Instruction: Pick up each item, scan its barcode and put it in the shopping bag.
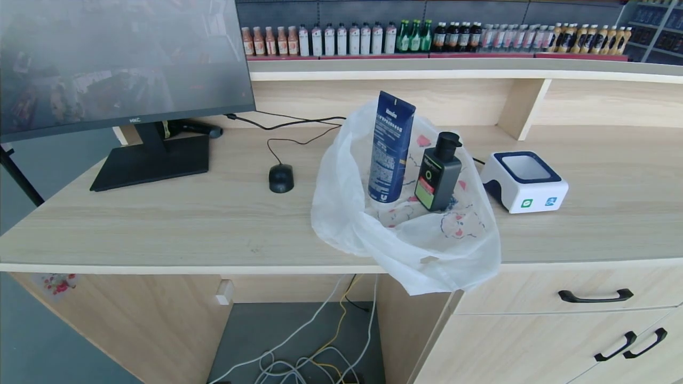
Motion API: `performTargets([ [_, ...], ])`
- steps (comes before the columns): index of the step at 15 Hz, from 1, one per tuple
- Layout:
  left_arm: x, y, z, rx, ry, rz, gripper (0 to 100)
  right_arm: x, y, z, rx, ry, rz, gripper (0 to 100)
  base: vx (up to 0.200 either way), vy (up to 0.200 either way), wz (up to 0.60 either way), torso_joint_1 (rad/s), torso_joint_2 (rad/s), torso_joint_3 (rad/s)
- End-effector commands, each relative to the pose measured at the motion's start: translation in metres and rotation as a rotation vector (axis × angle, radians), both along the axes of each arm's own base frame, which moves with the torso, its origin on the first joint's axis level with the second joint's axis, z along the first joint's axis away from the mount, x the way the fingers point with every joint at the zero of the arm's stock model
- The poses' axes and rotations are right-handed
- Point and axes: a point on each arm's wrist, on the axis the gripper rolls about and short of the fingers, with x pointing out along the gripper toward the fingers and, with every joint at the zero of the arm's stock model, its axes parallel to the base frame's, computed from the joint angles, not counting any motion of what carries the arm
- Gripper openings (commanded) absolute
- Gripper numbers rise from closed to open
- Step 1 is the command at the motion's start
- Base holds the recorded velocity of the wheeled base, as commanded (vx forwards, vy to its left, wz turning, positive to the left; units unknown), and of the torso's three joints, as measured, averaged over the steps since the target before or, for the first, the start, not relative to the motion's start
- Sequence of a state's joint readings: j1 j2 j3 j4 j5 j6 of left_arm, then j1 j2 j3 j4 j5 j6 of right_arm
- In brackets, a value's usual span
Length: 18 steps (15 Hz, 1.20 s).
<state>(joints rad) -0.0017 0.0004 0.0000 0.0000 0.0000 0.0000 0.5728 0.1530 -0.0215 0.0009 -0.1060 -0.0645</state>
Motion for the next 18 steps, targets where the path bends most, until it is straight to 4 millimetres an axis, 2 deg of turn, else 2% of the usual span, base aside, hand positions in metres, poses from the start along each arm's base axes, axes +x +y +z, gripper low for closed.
performTargets([
  [1,0.000,0.000,0.000,0.000,0.000,0.000,100,0.004,0.004,0.001,-0.031,0.067,-0.103,100,0.000,0.000,0.00,0.000,0.00,0.000],
  [4,0.000,0.000,0.000,0.000,0.000,0.000,100,0.007,0.006,0.001,-0.054,0.108,-0.329,100,0.000,0.000,0.00,0.000,0.00,0.000],
  [7,0.000,0.000,0.000,0.000,0.000,0.000,100,-0.002,0.005,0.001,-0.014,0.023,-0.484,100,0.000,0.000,0.00,0.000,0.00,0.000],
  [12,0.000,0.000,0.000,0.000,0.000,0.000,100,-0.016,0.006,-0.003,0.037,-0.148,-0.577,100,0.000,0.000,0.00,0.000,0.00,0.000],
  [15,0.000,0.000,0.000,-0.002,0.000,0.000,100,-0.014,0.006,-0.003,0.135,-0.167,-0.586,100,0.000,0.000,0.00,0.000,0.00,0.000],
  [18,0.000,0.000,0.000,-0.002,0.000,0.000,100,-0.015,0.006,0.002,0.125,-0.225,-0.582,100,0.000,0.000,0.00,0.000,0.00,0.000],
])
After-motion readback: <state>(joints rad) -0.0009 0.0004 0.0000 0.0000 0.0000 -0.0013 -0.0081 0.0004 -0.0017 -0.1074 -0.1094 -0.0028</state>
